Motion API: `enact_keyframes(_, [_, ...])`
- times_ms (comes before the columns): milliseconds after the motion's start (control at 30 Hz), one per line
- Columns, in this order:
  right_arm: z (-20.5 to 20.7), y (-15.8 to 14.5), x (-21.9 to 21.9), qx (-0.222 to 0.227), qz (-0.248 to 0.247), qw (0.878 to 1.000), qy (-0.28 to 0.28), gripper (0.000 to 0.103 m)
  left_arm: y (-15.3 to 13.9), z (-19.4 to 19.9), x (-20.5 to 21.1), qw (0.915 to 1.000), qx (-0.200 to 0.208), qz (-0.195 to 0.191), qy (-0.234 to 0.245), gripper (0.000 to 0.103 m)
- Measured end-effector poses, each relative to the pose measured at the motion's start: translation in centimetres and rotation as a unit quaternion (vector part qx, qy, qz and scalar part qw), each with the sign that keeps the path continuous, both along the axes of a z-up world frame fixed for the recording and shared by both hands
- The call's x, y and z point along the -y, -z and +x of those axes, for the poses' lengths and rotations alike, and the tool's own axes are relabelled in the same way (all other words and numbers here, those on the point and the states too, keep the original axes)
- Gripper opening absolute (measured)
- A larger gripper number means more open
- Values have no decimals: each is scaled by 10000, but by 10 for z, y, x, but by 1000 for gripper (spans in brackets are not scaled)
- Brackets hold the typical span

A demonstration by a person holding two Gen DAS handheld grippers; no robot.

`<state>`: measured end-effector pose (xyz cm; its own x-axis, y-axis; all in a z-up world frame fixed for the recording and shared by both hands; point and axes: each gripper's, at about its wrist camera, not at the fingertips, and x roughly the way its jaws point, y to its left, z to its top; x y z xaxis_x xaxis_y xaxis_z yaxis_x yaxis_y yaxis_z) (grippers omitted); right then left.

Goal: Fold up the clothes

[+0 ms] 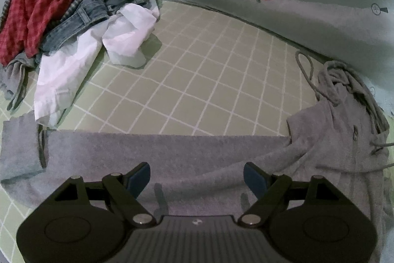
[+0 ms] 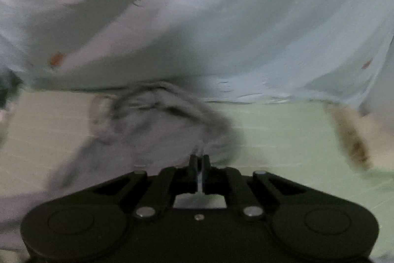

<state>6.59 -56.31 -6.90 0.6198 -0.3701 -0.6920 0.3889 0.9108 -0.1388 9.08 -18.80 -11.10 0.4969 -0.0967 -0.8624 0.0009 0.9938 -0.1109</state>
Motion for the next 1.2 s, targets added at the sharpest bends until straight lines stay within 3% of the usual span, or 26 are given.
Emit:
enact_keyframes(33, [4,1,0,-99,-135,9999,28,9,0,0,0,10000,-8,4,6,83])
enact_keyframes(67, [9,2,-3,-109,-167,9998,-4,28,1,0,1,10000,-18,11,10,83])
enact_keyframes(100, [13,3,-6,-88,-162,9998,-57,57,2,1,1,10000,-32,28,1,83])
enact_keyframes(167, [23,5,-19,39,-116,9996,-272,82,5,3,0,9999,-77,72,-39,84])
enact_keyframes(333, [69,23,-65,46,-72,9903,-1387,86,18,14,-8,9992,-276,179,-229,84])
enact_keyframes(533, [152,54,-102,-67,211,9730,-2296,72,34,32,-18,9967,-562,319,-482,84])
enact_keyframes(667, [219,82,-103,-218,765,9747,-2087,63,44,43,-20,9948,-757,374,-573,84])
enact_keyframes(800, [242,104,-95,-294,1008,9806,-1655,60,46,50,-18,9945,-785,455,-532,84])
enact_keyframes(900, [243,109,-92,-73,1034,9809,-1644,60,47,55,-14,9943,-801,509,-480,85])
enact_keyframes(933, [242,109,-93,-56,1025,9791,-1753,46,47,57,-13,9945,-798,510,-456,85])
enact_keyframes(967, [240,108,-93,-33,1037,9766,-1884,4,46,58,-11,9946,-794,504,-437,85])
enact_keyframes(1100, [223,102,-93,-18,1161,9696,-2155,6,39,57,-8,9959,-720,355,-416,85])
enact_keyframes(1200, [187,77,-86,365,1171,9679,-2192,6,31,51,-7,9970,-612,295,-374,85])
